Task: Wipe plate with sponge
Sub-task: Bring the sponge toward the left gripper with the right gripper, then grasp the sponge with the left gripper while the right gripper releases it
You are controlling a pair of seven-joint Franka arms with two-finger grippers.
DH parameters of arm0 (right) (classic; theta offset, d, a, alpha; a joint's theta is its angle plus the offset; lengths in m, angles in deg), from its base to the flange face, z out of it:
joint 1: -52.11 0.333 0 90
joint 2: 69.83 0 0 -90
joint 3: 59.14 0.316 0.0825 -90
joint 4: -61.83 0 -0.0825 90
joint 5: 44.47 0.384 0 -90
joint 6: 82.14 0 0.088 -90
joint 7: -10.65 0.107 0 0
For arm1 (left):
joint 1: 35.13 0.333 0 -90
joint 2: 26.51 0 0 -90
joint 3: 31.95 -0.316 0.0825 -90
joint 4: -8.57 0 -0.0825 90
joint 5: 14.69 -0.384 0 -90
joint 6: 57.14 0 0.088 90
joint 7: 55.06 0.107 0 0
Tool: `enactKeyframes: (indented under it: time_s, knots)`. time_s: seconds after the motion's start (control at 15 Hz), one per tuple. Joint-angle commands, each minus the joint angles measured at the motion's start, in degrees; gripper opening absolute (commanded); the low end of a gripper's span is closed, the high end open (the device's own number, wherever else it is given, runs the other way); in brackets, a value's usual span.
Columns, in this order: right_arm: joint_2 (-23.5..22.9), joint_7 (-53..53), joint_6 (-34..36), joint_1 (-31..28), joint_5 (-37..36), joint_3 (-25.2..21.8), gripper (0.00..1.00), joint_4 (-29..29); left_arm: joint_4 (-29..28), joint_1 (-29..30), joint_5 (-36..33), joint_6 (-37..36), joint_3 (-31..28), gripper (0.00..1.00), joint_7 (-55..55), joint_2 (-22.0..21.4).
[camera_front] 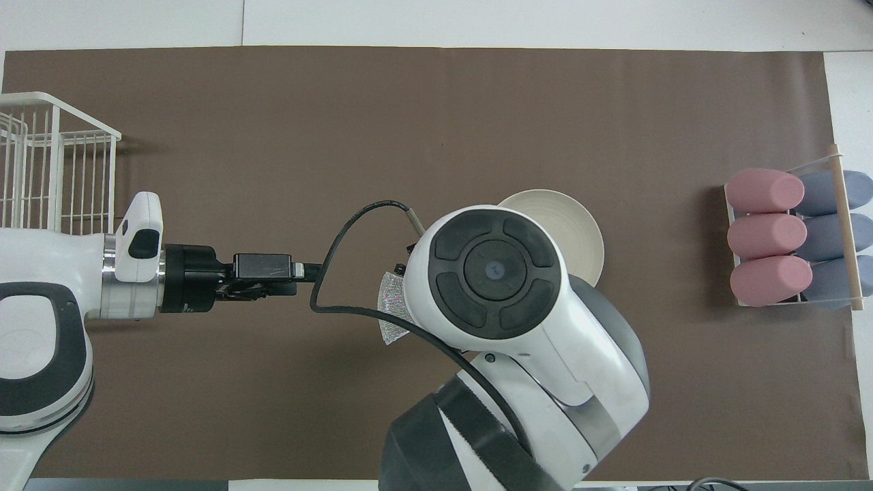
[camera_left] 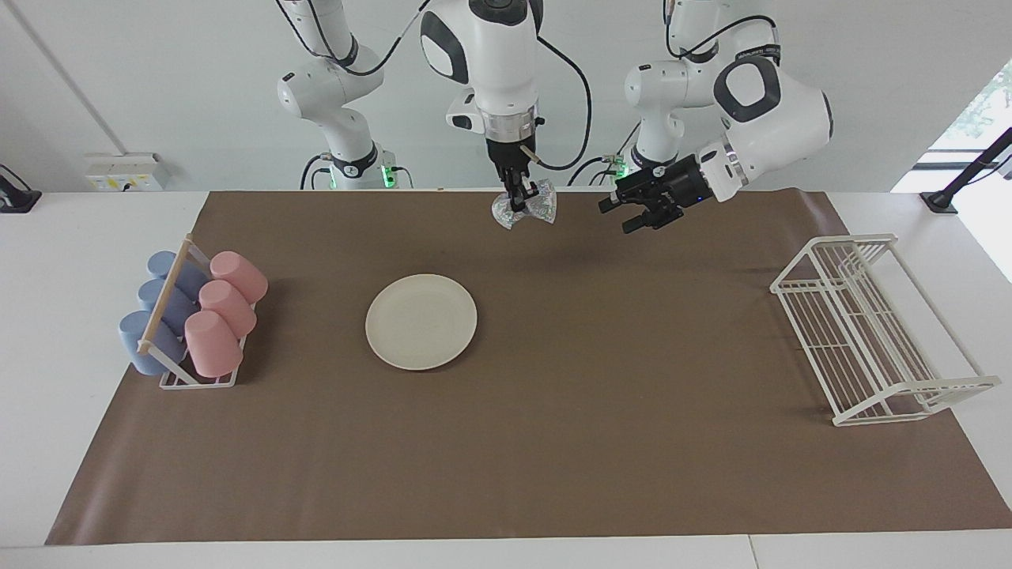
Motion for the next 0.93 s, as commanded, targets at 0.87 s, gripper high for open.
enactKeyframes:
  time_s: [0.87]
  knots:
    - [0.0, 1.5, 0.7, -0.2, -1.1, 0.3, 0.0, -0.2, -6.8, -9.0, 25.3, -0.9, -0.5, 1.0, 11.8, 0.2]
